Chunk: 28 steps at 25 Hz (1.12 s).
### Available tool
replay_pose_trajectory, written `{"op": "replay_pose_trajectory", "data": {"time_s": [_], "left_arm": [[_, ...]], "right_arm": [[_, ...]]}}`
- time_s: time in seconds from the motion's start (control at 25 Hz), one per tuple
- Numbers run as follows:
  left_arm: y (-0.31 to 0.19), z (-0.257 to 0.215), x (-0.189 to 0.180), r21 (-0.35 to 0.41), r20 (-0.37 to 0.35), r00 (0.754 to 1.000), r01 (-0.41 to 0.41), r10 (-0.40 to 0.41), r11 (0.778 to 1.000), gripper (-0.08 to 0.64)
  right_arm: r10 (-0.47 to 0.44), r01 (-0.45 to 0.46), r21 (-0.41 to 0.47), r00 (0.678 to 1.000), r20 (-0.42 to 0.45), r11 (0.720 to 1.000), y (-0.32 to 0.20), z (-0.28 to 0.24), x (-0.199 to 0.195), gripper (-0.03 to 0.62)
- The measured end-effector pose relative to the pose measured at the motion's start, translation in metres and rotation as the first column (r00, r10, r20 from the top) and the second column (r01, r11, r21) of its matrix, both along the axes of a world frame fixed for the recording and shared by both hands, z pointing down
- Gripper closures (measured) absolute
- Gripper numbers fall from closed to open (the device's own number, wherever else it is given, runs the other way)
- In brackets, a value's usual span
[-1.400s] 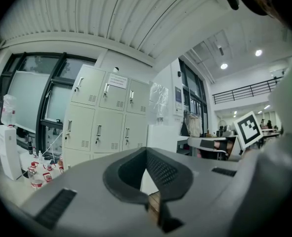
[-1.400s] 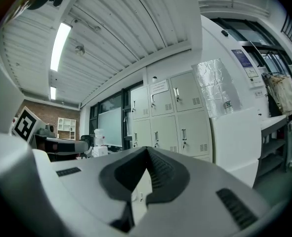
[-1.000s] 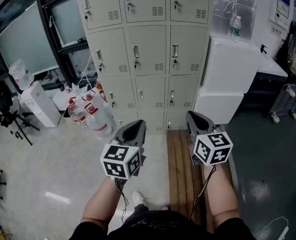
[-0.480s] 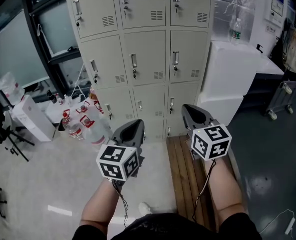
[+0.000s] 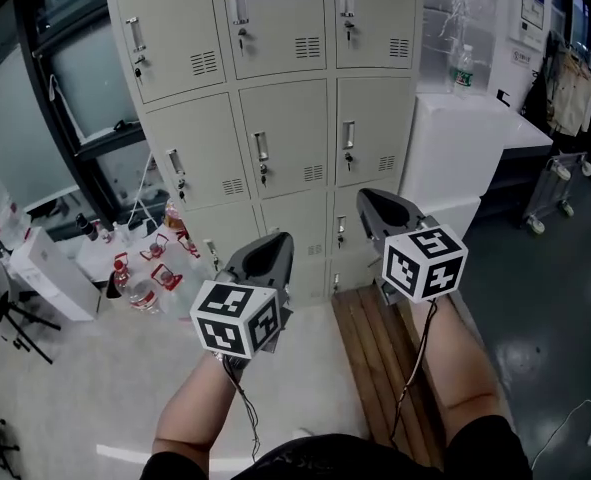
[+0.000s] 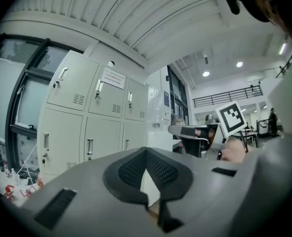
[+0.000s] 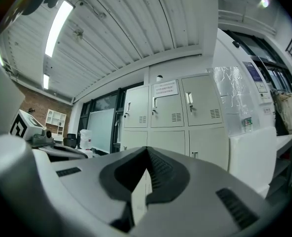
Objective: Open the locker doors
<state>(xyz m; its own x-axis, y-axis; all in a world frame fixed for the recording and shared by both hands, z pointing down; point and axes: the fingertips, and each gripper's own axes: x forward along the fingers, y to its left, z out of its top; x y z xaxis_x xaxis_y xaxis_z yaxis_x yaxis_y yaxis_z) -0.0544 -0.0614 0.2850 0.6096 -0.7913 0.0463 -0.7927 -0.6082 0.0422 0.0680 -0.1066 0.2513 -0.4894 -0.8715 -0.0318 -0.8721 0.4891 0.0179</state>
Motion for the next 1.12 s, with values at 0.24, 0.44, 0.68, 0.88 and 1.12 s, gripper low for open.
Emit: {"op": "replay_pose_trajectory", "data": {"time_s": [0.24,0.44,0.68,0.88,1.12], "left_arm": [[-0.025,-0.028,0.003,0.024,-0.01,0.997,-0.073,0.073,0.997,0.561],[-0.04,-0.051,0.013,0.056,-0.013,0.994,-0.105,0.106,0.993,0.561],[-0.069,-0.063,0.026,0.051,-0.031,0.991,-0.125,0.127,0.991,0.561],[-0.114,-0.078,0.045,0.055,-0.052,0.989,-0.138,0.141,0.989,0.561],[-0.184,-0.097,0.073,0.086,-0.043,0.99,-0.128,0.132,0.988,0.561]], "right_arm": [[0.029,-0.029,0.011,1.0,-0.004,1.0,-0.022,-0.026,-0.008,0.592],[0.044,-0.044,0.024,0.999,-0.011,0.999,-0.04,-0.048,-0.006,0.592],[0.043,-0.043,0.035,0.999,0.006,0.998,-0.078,-0.071,0.005,0.592],[0.043,-0.045,0.064,0.999,0.028,0.997,-0.133,-0.094,0.025,0.592],[0.032,-0.037,0.099,0.999,0.043,0.994,-0.214,-0.124,0.053,0.592]]}}
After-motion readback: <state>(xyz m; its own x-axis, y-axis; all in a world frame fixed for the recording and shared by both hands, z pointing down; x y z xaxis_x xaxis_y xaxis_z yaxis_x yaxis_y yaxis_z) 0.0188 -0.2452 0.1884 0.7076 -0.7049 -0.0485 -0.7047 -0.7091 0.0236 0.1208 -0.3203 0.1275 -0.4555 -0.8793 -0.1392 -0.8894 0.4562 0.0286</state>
